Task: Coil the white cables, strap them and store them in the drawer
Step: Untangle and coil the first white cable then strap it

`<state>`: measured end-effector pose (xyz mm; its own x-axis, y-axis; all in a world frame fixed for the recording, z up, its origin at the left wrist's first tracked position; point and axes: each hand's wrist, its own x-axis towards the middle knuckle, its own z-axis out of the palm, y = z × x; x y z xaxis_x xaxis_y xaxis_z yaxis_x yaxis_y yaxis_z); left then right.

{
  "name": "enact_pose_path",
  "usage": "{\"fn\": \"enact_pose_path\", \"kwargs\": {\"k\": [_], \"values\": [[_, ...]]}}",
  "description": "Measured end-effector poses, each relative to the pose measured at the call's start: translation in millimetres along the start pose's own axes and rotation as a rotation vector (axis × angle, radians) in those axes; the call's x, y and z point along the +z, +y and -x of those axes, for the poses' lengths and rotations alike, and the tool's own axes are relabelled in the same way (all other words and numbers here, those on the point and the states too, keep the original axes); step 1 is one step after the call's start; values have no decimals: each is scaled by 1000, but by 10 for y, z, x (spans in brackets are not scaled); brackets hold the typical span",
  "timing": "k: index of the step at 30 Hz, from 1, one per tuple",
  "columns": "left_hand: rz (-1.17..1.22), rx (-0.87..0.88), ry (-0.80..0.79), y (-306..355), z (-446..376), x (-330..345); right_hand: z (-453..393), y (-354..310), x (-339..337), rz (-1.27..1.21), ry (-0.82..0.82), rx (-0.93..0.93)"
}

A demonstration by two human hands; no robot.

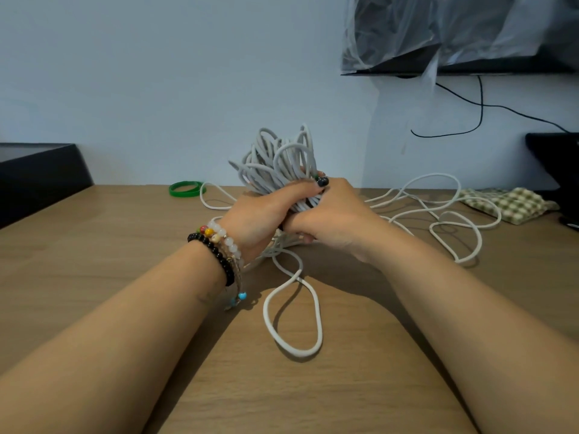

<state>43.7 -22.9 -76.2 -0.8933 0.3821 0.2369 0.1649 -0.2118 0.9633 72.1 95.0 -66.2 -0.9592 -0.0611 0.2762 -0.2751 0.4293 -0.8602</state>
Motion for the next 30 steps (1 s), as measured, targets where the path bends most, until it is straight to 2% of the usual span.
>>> {"fn": "enact_pose_path", "kwargs": {"k": [7, 13, 18, 21, 24, 26, 28, 30], "values": [[34, 0, 25, -142, -48, 55, 0, 36, -20, 368, 228, -64], [52, 20, 158, -116, -33, 105, -36, 46, -6, 396, 321, -124], [2, -21, 194, -124, -51, 84, -21, 64, 4, 367, 281, -157], [-68, -45, 164, -100, -40, 52, -57, 91, -4, 421, 304, -211], [-235, -42, 125, -56, -24, 28, -60, 97, -27, 431, 301, -227], [-324, 22, 78, -12, -15, 20, -50, 79, -49, 368, 299, -204], [-356, 83, -38, 58, 23, 35, -41, 41, -87, 304, 310, -144], [-392, 99, -150, 115, 60, 45, -30, 12, -128, 130, 310, -41]]}}
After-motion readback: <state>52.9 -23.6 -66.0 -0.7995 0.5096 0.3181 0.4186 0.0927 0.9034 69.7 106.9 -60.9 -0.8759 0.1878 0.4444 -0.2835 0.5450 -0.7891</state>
